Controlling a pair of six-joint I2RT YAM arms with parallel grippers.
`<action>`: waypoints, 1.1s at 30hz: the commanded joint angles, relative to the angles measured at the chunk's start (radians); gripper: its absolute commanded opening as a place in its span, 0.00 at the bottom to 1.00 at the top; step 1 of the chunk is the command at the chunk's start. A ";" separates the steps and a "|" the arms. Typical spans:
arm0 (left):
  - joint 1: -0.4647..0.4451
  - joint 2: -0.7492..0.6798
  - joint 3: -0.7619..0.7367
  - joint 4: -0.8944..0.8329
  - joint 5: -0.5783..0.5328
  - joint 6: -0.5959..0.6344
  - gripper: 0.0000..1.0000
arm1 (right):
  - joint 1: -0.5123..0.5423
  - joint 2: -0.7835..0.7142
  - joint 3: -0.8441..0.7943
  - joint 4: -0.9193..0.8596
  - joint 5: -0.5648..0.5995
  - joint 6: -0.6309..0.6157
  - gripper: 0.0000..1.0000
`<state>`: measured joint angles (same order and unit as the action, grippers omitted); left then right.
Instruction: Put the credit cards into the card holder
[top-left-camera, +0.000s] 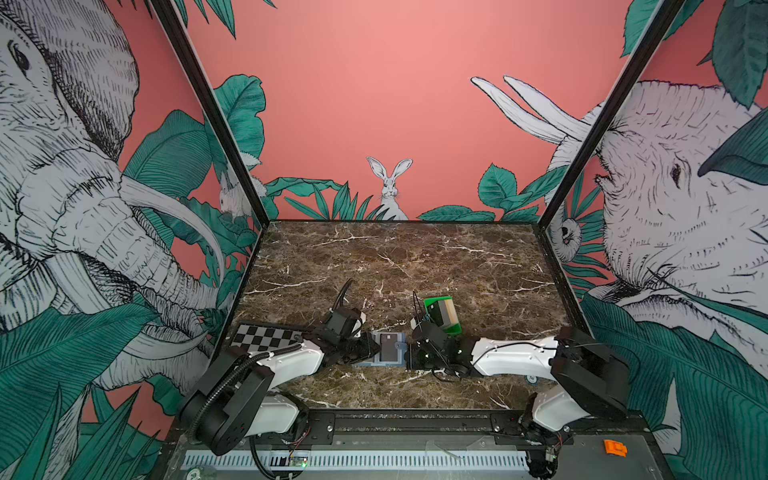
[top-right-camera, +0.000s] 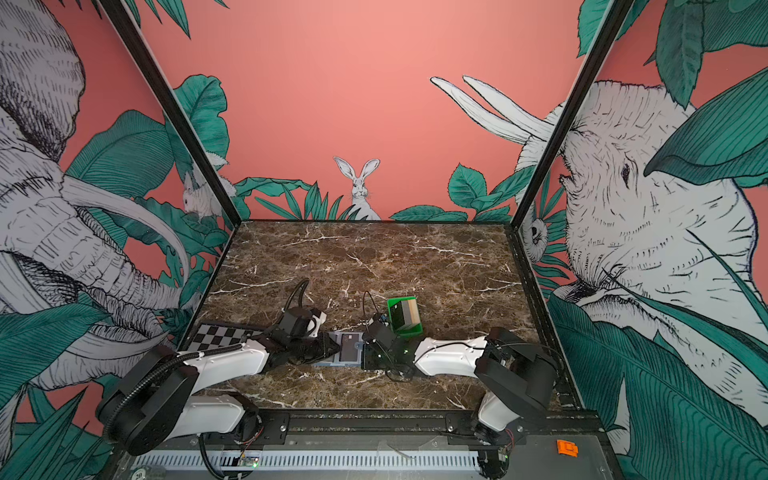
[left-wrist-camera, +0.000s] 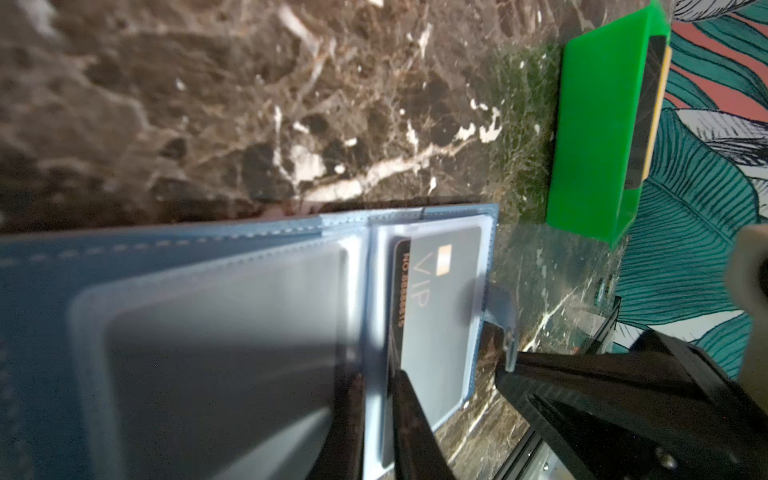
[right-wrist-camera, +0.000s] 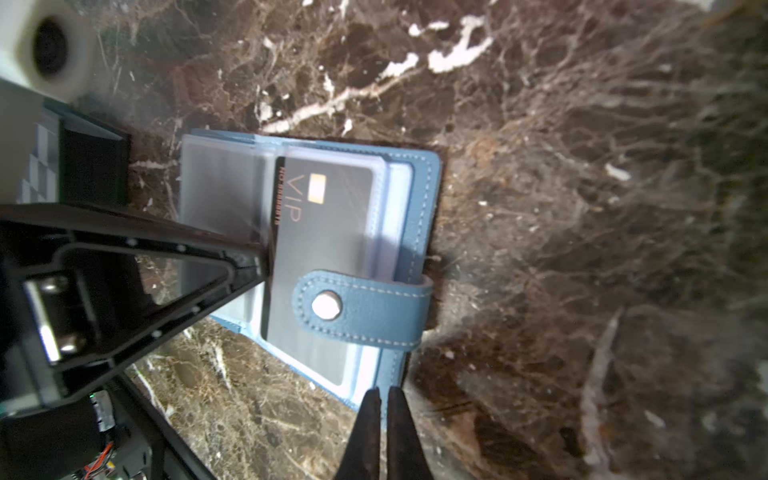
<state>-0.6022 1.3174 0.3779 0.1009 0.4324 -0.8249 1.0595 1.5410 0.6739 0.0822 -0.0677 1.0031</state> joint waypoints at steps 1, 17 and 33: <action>-0.016 0.014 0.024 -0.043 -0.035 0.027 0.15 | -0.007 -0.028 -0.002 0.045 0.004 0.009 0.08; -0.039 0.057 0.035 -0.075 -0.067 0.048 0.10 | -0.038 -0.003 -0.010 0.112 -0.052 0.038 0.19; -0.053 0.069 0.033 -0.067 -0.076 0.043 0.10 | -0.046 0.081 0.000 0.120 -0.079 0.063 0.21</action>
<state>-0.6434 1.3605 0.4202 0.0795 0.3836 -0.7887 1.0183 1.5921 0.6720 0.1757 -0.1421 1.0611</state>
